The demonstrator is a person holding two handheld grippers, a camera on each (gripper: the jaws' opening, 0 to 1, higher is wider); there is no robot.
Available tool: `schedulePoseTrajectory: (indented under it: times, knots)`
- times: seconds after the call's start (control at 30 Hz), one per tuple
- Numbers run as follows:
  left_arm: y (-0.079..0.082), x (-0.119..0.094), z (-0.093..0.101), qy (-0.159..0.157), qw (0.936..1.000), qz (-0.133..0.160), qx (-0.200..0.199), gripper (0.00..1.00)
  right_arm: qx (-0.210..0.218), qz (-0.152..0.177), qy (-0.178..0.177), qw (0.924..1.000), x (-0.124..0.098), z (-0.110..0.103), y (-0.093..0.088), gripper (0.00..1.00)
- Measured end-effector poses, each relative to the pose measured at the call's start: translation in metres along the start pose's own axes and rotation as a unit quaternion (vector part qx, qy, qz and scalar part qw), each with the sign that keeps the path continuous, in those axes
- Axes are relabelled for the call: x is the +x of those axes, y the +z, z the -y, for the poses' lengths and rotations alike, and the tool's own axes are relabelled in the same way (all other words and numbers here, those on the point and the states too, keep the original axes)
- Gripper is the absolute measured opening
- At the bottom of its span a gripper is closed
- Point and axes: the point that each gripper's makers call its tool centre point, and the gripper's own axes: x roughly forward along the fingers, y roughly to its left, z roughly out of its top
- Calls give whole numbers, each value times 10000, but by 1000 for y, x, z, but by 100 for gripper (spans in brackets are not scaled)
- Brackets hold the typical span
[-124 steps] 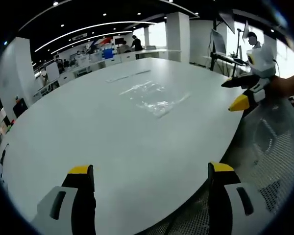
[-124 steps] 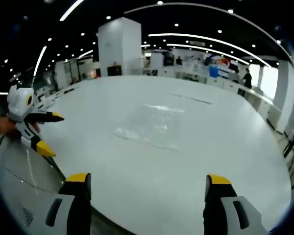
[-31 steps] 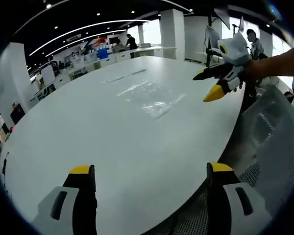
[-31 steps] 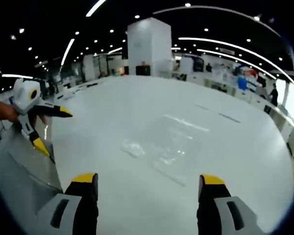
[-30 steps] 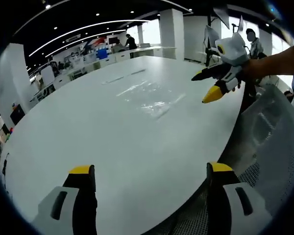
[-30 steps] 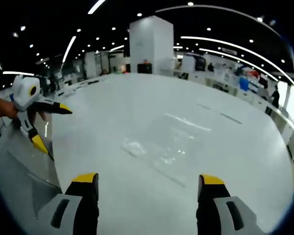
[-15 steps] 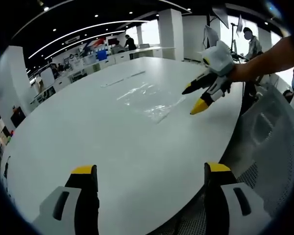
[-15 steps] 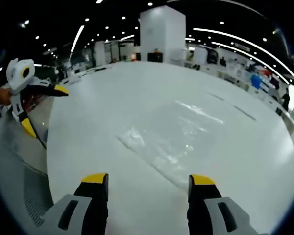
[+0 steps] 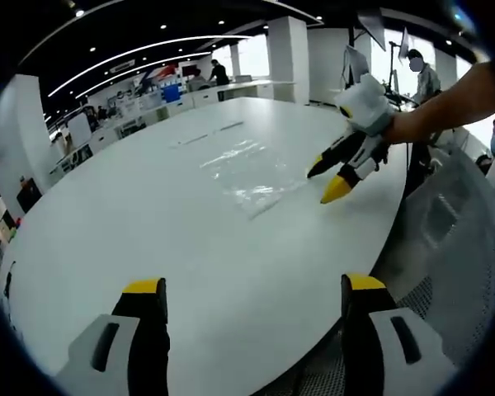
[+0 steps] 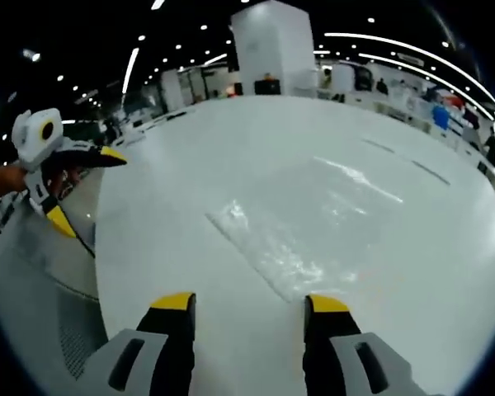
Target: Open the resealable bag by pulling the two sides of the seal apart until the entire bag opening is separated and visibly accessible.
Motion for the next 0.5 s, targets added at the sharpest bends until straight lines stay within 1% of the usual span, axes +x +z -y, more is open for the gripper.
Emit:
schedulePoseTrajectory:
  times: [0.07,0.17,0.2,0.27,0.3,0.33,0.4,0.43,0.5]
  knots:
    - [1,0,-1,18,10000,2,15,86,-64,-1,-65,10000,0,9,3,42]
    - [6,-1,-5,48,10000,57,39,86,-132,-137,-110,9998,1,19,3,39]
    - [7,-1,-5,52,10000,59,43,86,-142,-163,-109,9997,1,20,3,36]
    - [8,0,-7,69,9999,66,66,85,-351,-314,-137,9988,1,25,2,31]
    - [8,0,-7,71,9999,63,65,85,-389,-374,-121,9985,2,26,1,28]
    - [8,1,-8,73,9999,58,63,85,-459,-441,-82,9979,3,26,0,27]
    - [8,1,-8,83,9999,57,80,85,-594,-561,-117,9966,4,30,-3,24]
    - [8,2,-8,83,9999,58,79,85,-629,-522,-117,9966,4,31,-1,23]
    - [8,3,-7,58,9999,51,82,85,-516,-567,-88,9970,4,34,-1,21]
